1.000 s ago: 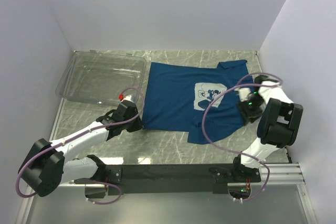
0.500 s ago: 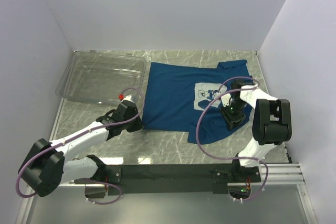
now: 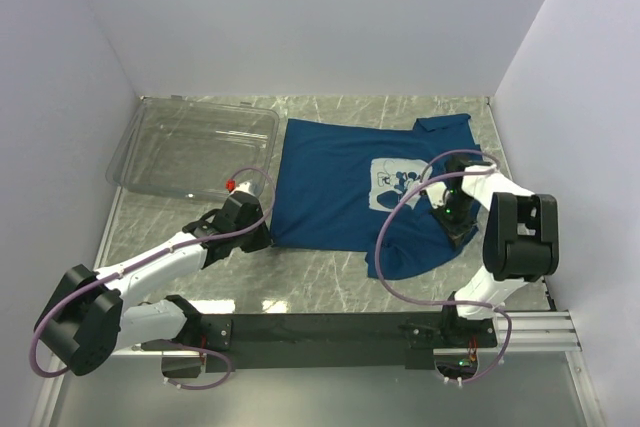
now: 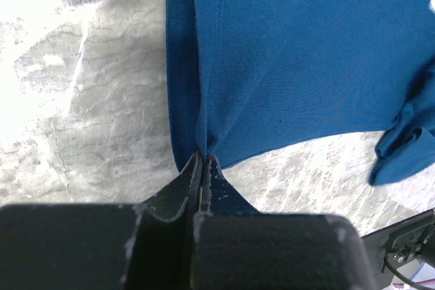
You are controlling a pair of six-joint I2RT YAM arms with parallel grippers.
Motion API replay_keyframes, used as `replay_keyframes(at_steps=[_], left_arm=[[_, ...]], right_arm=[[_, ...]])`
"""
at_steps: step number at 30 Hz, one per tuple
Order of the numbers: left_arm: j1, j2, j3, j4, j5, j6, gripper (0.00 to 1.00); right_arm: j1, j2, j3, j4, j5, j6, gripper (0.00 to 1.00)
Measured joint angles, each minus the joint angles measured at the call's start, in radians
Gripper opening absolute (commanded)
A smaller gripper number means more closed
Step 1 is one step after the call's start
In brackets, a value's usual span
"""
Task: Fold and stack the t-shirts
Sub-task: Flatten the tshirt out
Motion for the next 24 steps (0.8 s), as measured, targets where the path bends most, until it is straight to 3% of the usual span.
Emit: replay_keyframes(at_steps=[9,19,21,24], left_arm=[[0.005,0.0,0.0,-0.005,-0.005,0.008,0.0],[0.005,0.002,0.001,-0.006,-0.004,0.031,0.0],[0.005,0.002,0.001,-0.006,-0.004,0.03,0.0],[0.005,0.002,0.001,-0.006,-0.005,0.03,0.0]], right_arm=[[-0.188,-0.019,0.008,-0.025,0.136,-0.189,0.06],[-0.257,0.001,0.066,0.044,0.241,-0.315,0.06],[-0.274,0.024,0.102,0.067,0.257,-0.317,0.09],[-0.285,0.048,0.138,0.094,0.265,-0.319,0.26]])
